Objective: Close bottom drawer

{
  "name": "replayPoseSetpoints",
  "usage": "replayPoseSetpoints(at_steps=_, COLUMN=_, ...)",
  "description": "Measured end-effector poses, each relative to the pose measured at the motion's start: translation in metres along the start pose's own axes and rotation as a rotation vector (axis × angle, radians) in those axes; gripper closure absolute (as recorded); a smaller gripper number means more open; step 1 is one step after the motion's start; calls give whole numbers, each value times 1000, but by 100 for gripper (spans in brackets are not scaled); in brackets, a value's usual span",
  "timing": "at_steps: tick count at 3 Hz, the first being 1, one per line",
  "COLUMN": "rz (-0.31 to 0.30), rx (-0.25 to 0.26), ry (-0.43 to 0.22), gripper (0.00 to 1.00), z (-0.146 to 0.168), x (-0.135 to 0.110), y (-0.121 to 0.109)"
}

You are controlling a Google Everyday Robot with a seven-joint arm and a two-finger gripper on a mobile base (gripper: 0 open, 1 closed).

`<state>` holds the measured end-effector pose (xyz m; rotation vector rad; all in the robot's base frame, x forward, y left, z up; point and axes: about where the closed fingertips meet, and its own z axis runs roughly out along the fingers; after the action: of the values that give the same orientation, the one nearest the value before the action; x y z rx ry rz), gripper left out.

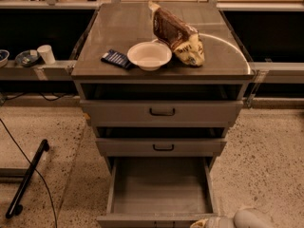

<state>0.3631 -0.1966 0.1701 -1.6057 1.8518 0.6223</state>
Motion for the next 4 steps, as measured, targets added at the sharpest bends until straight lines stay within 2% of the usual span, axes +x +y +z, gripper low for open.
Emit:
replayPoseSetpoints(at_steps=1, rz=-6, rx=12, ry=-27, gripper=68, z=1, x=-4, y=-1)
replayPoseSetpoints(at_steps=4, rz=-7, rx=14, ry=-30, gripper=0, z=5, x=-3, y=-2)
